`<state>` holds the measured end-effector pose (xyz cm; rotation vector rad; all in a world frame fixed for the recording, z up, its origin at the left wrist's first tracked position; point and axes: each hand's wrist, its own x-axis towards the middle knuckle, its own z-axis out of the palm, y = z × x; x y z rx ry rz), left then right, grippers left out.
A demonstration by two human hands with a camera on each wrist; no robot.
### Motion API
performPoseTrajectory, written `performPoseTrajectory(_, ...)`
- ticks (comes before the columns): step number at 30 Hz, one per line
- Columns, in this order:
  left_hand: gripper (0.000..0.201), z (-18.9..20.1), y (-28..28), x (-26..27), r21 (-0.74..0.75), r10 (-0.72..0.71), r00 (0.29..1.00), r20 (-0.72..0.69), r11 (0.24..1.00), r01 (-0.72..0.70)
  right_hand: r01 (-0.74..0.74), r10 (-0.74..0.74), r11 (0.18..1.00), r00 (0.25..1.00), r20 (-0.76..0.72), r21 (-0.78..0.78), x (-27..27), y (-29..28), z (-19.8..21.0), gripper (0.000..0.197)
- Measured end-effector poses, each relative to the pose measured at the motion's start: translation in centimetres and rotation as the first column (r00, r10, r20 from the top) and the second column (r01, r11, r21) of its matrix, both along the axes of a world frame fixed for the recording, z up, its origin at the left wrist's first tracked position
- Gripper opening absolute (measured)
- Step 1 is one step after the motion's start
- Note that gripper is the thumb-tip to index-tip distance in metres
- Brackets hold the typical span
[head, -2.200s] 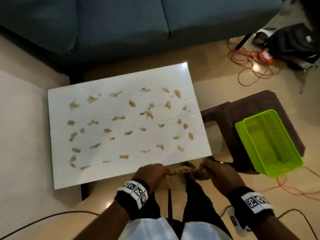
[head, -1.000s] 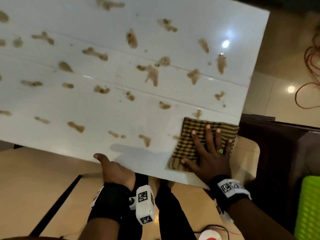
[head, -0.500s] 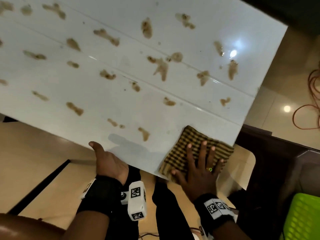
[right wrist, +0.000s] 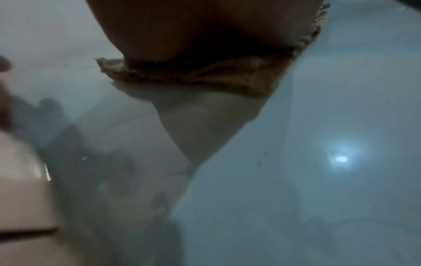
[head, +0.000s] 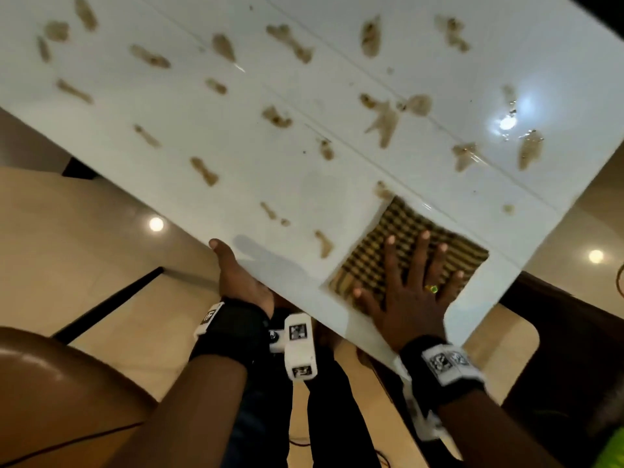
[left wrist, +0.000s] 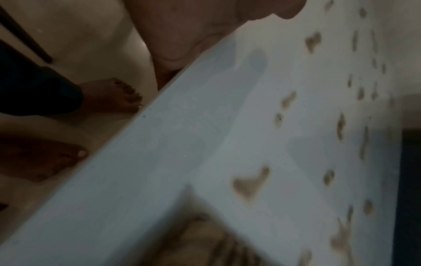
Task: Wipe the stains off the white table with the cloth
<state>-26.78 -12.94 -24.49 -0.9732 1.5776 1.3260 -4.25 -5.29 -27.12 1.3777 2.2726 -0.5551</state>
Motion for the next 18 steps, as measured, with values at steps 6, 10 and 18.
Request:
performPoseTrajectory(6,0.136,-2.6,0.1,-4.1,-0.255,0.087,0.996,-0.029,0.963,-0.092,-0.248,0.249,0.967,0.968,0.015,-0.059,-0.3,-1.4,0.7,0.089)
performPoseTrajectory(10,0.106,-2.6,0.7,-4.5,-0.352,-0.056,0.996,-0.070,0.936,0.028,-0.109,0.109,0.994,0.994,0.021,-0.002,-3.5,7.6,-0.3,0.092)
performPoseTrajectory(18,0.107,-3.5,0.6,-4.6,-0.343,0.043,0.996,-0.080,0.937,-0.068,-0.321,0.321,0.946,0.947,-0.002,-0.047,-4.9,-0.9,0.5,0.085)
